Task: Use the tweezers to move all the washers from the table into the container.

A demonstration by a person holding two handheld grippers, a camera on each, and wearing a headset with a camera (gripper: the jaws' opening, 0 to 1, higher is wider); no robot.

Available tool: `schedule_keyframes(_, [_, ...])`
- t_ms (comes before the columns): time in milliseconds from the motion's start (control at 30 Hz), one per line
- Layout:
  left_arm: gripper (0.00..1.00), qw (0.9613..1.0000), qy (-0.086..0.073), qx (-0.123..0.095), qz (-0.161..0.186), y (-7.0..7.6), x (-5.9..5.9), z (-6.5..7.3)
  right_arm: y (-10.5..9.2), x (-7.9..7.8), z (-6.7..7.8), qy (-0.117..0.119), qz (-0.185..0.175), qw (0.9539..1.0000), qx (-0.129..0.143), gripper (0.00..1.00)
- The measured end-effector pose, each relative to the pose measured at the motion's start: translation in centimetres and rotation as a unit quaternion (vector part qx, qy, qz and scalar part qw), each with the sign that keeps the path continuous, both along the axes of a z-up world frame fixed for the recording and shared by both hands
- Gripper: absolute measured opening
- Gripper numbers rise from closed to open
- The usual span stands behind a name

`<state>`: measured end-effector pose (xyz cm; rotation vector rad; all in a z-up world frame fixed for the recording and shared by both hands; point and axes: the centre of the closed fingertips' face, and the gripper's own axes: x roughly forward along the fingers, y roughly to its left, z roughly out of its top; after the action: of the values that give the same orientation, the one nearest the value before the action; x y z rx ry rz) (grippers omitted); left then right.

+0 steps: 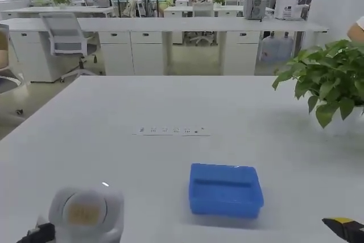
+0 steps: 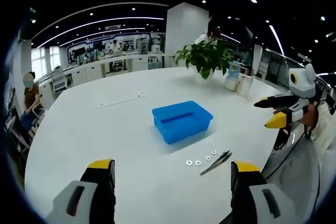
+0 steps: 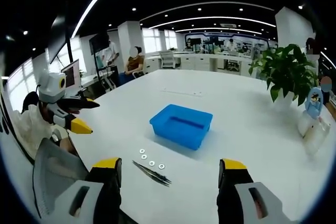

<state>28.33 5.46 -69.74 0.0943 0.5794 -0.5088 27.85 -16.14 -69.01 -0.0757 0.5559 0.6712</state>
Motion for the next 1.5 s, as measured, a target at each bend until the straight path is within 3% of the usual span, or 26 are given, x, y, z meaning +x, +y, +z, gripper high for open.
schedule_keyframes(333, [0.91,1.0000,0.000,0.001,-0.007,-0.3,-0.2,-0.2,-0.2,0.0,-0.2,0.001,-0.001,1.0000,0.007,0.73])
schedule_keyframes(433, [0.88,0.9998,0.011,-0.002,-0.017,-0.5,-0.3,-0.6,-0.3,0.1,-0.4,0.004,0.000,0.9999,0.011,0.72])
schedule_keyframes(533, [0.86,0.9996,0.009,-0.004,-0.027,-0.9,-0.3,-0.6,-0.3,0.0,-0.6,0.007,0.000,0.9999,0.015,0.71])
schedule_keyframes(600, [0.80,0.9991,0.013,-0.005,-0.040,-1.5,-0.5,-0.9,-0.3,-0.1,-0.7,0.008,0.000,0.9998,0.016,0.70])
schedule_keyframes(700, [0.59,0.9976,0.019,-0.012,-0.065,-2.7,-0.8,-1.3,-0.4,-0.2,-0.9,0.006,-0.002,0.9999,0.013,0.65])
schedule_keyframes(800, [0.44,0.9934,0.044,-0.024,-0.103,-4.4,-1.4,-2.5,-0.4,-0.3,-1.2,0.014,-0.004,0.9997,0.017,0.64])
schedule_keyframes(933, [0.31,0.9908,0.047,-0.022,-0.125,-5.6,-1.2,-3.5,-0.3,-0.2,-1.4,0.020,-0.007,0.9996,0.018,0.63])
schedule_keyframes(1000, [0.25,0.9829,0.080,-0.026,-0.164,-6.8,-2.0,-4.6,-0.2,-0.2,-1.4,0.021,-0.008,0.9996,0.017,0.63])
schedule_keyframes(1067, [0.21,0.9822,0.071,-0.013,-0.173,-7.3,-1.5,-5.4,-0.2,-0.2,-1.5,0.024,-0.008,0.9995,0.016,0.62])
schedule_keyframes(1100, [0.18,0.9775,0.078,0.003,-0.196,-7.6,-1.7,-6.0,-0.2,-0.2,-1.6,0.025,-0.009,0.9995,0.016,0.62])
schedule_keyframes(1233, [0.16,0.9732,0.075,0.020,-0.216,-8.6,-1.0,-7.4,-0.3,-0.1,-1.8,0.027,-0.014,0.9994,0.015,0.62])
schedule_keyframes(1500, [0.13,0.9584,0.081,0.061,-0.267,-9.8,-0.7,-10.2,-0.6,-0.4,-2.4,0.038,-0.021,0.9990,0.016,0.61])
